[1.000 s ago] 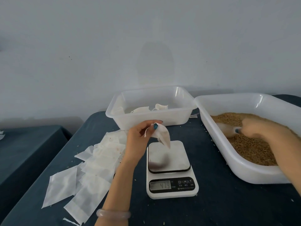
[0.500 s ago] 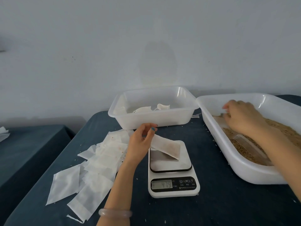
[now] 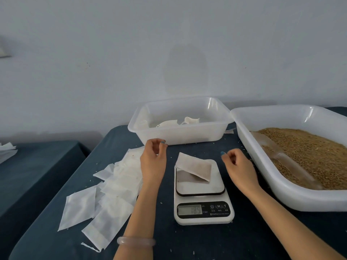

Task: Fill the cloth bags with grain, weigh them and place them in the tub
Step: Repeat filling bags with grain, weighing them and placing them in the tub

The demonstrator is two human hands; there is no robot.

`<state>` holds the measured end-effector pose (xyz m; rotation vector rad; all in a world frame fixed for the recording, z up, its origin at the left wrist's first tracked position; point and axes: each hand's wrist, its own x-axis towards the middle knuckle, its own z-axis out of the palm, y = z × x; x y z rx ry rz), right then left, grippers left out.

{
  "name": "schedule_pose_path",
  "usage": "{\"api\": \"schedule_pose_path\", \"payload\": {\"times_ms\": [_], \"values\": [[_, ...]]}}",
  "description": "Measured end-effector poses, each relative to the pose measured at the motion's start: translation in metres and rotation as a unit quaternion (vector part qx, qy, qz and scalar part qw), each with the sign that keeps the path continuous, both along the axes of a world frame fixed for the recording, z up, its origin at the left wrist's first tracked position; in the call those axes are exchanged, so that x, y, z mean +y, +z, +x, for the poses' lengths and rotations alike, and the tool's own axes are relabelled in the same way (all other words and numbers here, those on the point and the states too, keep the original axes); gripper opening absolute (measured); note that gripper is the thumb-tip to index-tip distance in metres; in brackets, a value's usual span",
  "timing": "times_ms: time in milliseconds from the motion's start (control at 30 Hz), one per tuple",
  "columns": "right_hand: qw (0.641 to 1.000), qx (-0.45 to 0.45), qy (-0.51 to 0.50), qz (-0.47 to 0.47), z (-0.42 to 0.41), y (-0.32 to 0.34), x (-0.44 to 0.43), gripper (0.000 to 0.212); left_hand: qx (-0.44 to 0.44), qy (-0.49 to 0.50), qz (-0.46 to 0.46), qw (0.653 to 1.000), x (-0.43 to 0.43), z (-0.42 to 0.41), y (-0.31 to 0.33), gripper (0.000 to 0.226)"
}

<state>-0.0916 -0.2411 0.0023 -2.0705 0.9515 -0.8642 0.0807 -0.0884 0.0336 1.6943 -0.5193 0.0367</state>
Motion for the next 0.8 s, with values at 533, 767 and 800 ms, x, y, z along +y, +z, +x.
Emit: {"api": "schedule_pose_path", "payload": {"times_ms": [533,767,800], "values": [[0.997,-0.06,-0.002,0.054,-0.007,-0.016,-0.01,0.022,0.019,0.001,0.084,0.996,0.003,-0.003,0.001,0.012],[0.998,-0.047,0.001,0.043,-0.007,-0.015,-0.009,0.023,-0.082,-0.088,0.223,0.967,0.001,-0.012,-0.001,0.047],[0.998,-0.046,0.001,0.043,-0.007,-0.015,-0.009,0.022,-0.082,-0.101,0.226,0.965,0.001,-0.013,-0.001,0.048]]}}
